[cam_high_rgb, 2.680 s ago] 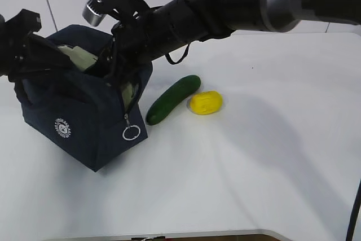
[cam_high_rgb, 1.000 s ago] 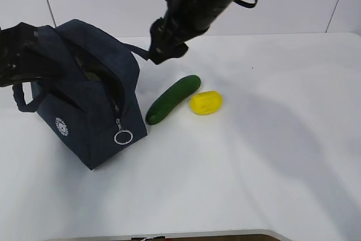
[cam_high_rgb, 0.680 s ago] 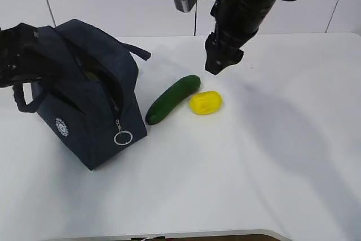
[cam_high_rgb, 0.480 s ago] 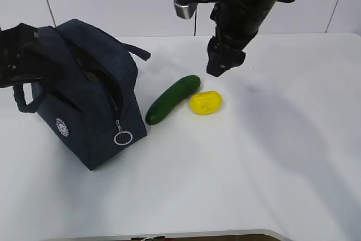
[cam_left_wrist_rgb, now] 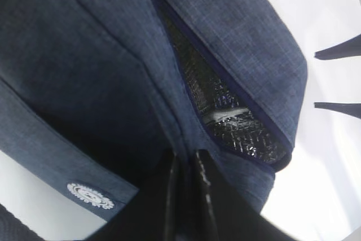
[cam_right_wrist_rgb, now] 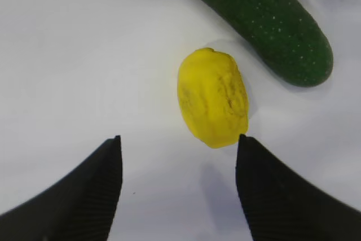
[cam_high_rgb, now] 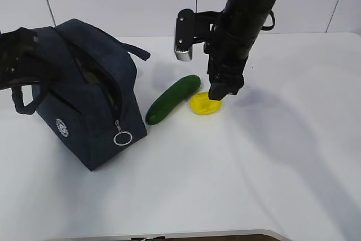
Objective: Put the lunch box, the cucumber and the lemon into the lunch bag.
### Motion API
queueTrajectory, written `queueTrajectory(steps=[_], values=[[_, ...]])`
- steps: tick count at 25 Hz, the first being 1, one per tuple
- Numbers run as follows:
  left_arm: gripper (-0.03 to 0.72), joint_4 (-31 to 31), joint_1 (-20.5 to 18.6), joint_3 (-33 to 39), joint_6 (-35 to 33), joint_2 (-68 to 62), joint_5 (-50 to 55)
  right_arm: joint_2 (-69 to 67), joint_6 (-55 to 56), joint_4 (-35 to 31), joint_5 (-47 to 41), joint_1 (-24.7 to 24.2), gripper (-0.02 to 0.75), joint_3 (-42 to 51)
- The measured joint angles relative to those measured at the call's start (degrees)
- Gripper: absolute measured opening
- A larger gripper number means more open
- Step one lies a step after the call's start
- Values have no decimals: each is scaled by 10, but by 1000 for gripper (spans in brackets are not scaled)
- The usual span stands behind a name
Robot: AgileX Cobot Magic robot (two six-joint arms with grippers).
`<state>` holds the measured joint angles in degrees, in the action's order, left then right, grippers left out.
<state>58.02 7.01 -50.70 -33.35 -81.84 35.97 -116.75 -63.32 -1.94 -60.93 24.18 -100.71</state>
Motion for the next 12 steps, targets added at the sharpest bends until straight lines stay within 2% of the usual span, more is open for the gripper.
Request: queueTrajectory(steps=[7,12], values=[[3,-5,0,0,0,0,-1,-31,-50,3,19,0,503,0],[3,-5,0,0,0,1,-2,-35,-57,-26,107,0,503,0]])
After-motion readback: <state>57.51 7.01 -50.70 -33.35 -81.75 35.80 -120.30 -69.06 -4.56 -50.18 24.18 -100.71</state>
